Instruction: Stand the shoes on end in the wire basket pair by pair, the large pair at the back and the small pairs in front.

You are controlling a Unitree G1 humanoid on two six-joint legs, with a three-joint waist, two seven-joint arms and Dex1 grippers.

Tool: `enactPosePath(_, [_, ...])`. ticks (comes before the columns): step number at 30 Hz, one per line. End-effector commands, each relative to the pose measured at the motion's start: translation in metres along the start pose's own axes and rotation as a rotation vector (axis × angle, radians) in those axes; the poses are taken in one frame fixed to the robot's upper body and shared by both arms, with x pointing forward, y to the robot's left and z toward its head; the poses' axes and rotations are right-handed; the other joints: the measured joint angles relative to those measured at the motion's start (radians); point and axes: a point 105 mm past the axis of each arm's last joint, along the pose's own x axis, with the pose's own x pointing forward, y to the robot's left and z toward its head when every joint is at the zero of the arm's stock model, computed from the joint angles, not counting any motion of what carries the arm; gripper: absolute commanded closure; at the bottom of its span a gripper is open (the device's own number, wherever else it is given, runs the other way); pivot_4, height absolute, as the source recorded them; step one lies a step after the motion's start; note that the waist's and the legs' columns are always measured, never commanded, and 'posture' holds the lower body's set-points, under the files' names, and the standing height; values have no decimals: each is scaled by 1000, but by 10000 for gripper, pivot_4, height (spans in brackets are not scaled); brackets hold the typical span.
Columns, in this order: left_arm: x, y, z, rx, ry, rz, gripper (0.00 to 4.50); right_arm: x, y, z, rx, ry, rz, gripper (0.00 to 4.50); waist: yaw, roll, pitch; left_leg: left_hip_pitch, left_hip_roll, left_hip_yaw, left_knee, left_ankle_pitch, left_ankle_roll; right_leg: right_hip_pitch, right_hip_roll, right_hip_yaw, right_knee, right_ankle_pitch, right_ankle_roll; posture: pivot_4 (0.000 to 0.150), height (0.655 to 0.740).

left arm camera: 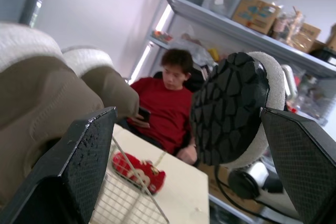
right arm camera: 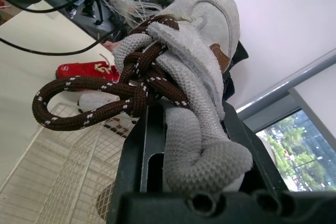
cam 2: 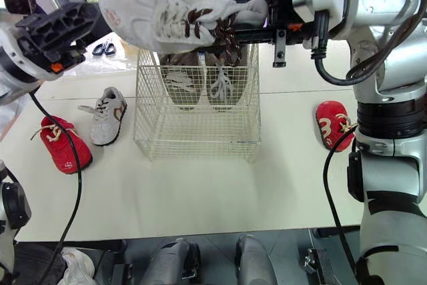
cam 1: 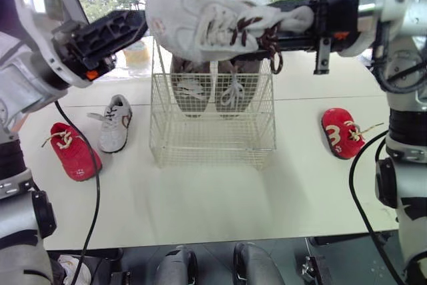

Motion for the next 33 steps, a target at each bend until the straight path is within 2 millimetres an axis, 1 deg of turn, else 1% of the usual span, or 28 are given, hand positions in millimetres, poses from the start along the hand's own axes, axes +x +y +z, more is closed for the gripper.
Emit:
enactPosePath(1, [-1, -15, 13, 72, -2, -40, 0, -7, -14, 10, 27, -41, -92, 38518, 0, 0, 0, 0, 0, 0, 0, 0, 0, 0, 0, 0, 0, 0, 0, 1500, 7400])
enactPosePath(3, [-3, -19, 14, 78, -4, -51, 0, -10, -18, 15, 90, -88, -125, 38518, 2, 0, 0, 0, 0, 0, 0, 0, 0, 0, 0, 0, 0, 0, 0, 1500, 7400])
enactPosePath(5, [-3, -21, 14, 83, -6, -59, 0, -12, -17, 17, 126, -108, -136, 38518, 2, 0, 0, 0, 0, 0, 0, 0, 0, 0, -1, 0, 0, 0, 0, 1500, 7400])
enactPosePath(9, [-6, -23, 17, 97, -20, -45, 0, -11, -12, 17, 167, -125, -146, 38518, 1, 0, 0, 0, 0, 0, 0, 0, 0, 0, -1, 0, 0, 0, 0, 1500, 7400])
enactPosePath(12, [-6, -24, 21, 105, -36, -44, 0, -8, -9, 17, 166, -118, -122, 38518, 1, 0, 0, 0, 0, 0, 0, 0, 0, 0, -1, 0, 0, 0, 0, 1500, 7400])
enactPosePath(17, [7, -27, 15, 85, -22, -114, 0, 3, 1, 8, 149, -92, -63, 38518, 2, 0, 0, 0, 0, 0, 0, 0, 0, 0, -1, 0, 0, 0, 0, 1500, 7400])
enactPosePath(23, [22, -31, 4, 30, 11, -204, 0, 9, 8, 4, 109, -67, -10, 38518, 2, 0, 0, 0, 0, 0, 0, 0, 0, 0, -1, 0, 0, 0, 0, 1500, 7400])
enactPosePath(25, [23, -30, 0, 14, 18, -215, 5530, 10, 9, 4, 104, -68, -5, 38710, 1, 0, 0, 0, 0, 0, 0, 0, 0, 0, -1, 0, 0, 0, 0, 1500, 7400])
enactPosePath(27, [23, -30, -1, -1, 13, -224, 13238, 9, 10, 5, 97, -67, -6, 38710, 1, 0, 0, 0, 0, 0, 0, 0, 0, 0, -1, 0, 1, 0, 0, 1500, 7400])
enactPosePath(30, [23, -31, -1, -7, 8, -235, 28944, 9, 11, 5, 86, -57, -8, 38710, 1, 0, 0, 0, 0, 0, 0, 0, 0, 0, -1, 0, 1, 0, 0, 1500, 7400])
enactPosePath(33, [24, -32, -2, -8, 8, -238, 40603, 8, 12, 5, 76, -47, -9, 38710, 1, 0, 0, 0, 0, -1, 0, 0, 0, 0, -1, 0, 1, 0, 0, 1500, 7400])
